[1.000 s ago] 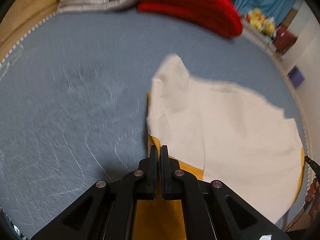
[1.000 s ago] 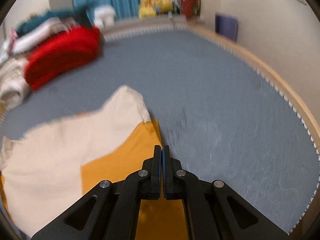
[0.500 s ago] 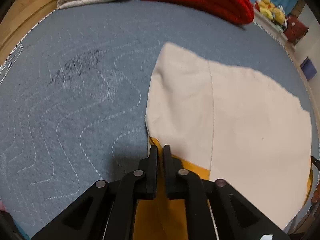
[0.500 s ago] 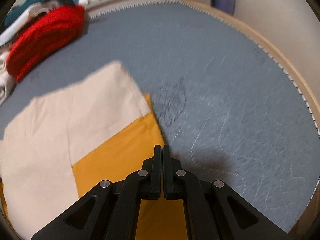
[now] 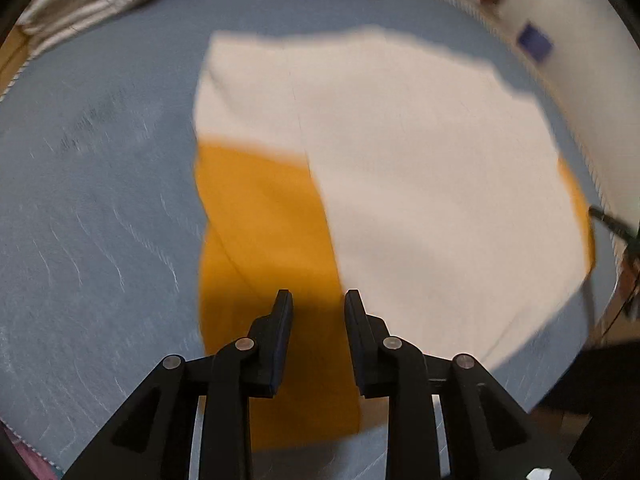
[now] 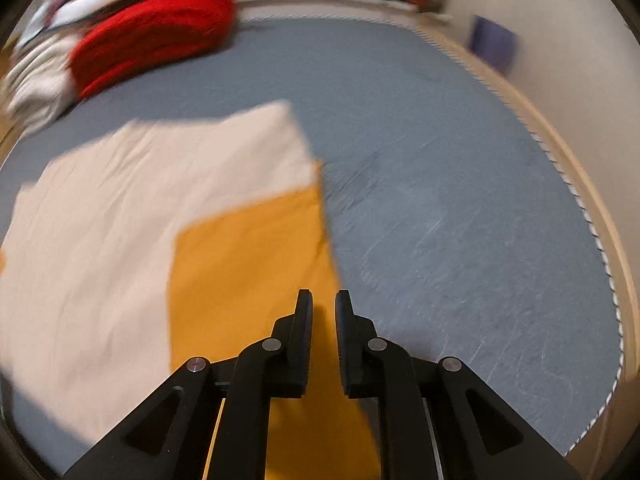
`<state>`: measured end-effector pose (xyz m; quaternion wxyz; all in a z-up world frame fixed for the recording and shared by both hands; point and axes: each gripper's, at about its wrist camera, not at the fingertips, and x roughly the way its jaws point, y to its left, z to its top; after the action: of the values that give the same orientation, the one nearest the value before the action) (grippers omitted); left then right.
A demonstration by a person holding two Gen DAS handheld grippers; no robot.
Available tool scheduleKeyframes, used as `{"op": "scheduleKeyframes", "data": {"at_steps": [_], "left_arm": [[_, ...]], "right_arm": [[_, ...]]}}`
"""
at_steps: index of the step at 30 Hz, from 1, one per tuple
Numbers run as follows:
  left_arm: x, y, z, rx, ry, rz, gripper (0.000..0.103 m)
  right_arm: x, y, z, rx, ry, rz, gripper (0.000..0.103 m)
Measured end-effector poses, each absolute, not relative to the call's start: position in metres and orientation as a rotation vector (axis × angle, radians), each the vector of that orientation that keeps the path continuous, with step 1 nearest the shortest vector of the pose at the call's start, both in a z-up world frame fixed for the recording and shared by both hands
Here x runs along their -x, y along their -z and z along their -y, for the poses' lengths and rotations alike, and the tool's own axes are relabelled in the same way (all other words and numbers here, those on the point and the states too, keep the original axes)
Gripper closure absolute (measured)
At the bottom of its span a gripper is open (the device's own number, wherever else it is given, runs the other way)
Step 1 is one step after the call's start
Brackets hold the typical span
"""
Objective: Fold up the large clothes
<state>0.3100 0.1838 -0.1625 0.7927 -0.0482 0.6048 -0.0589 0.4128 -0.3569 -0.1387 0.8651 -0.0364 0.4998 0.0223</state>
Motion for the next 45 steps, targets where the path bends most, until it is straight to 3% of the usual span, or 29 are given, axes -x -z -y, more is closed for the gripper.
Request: {"op": "scheduleKeyframes", "data": {"at_steps": [4, 13, 15, 22, 23, 25, 27, 38, 42, 45], "left_arm": [[-0.296, 0.181, -0.194, 0.093, 0.099, -1.356, 0.077], [-0.261, 0.188, -0.197, 0.036, -0.049, -1.434, 0.076], [-0.25, 0.174, -0.203, 0.025, -0.198, -1.42, 0.081], [-0.201, 0.083, -0.166, 0.101, -0.208, -1.07, 0.081], [-0.199, 0.08, -0.163, 0.123, -0.198, -1.045, 0.08], [-0.19, 0.08, -0.153, 0.17, -0.176, -1.0, 0.069], [-0.18, 0.088, -0.146, 0.19, -0.167, -0.978, 0.064], [-0.179, 0.148, -0.162, 0.531, -0.138, -1.143, 0.065], [-0.179, 0.169, -0.175, 0.731, -0.165, -1.179, 0.051], [-0.179, 0.185, -0.186, 0.847, -0.211, -1.178, 0.049]], "right_arm": [[-0.385, 0.192, 0.356, 0.264, -0.058, -1.283, 0.09], [-0.37, 0.203, 0.382, 0.39, 0.071, -1.373, 0.09], [-0.366, 0.191, 0.387, 0.429, 0.108, -1.33, 0.09], [-0.328, 0.046, 0.375, 0.189, 0.135, -0.83, 0.088], [-0.317, 0.03, 0.368, 0.148, 0.123, -0.783, 0.086], [-0.297, 0.01, 0.345, 0.08, 0.074, -0.712, 0.075], [-0.276, 0.009, 0.322, 0.054, 0.01, -0.668, 0.051], [-0.26, 0.049, 0.226, 0.231, -0.17, -0.725, 0.051], [-0.267, 0.072, 0.215, 0.271, -0.215, -0.783, 0.051], [-0.268, 0.081, 0.209, 0.25, -0.238, -0.816, 0.051]]}}
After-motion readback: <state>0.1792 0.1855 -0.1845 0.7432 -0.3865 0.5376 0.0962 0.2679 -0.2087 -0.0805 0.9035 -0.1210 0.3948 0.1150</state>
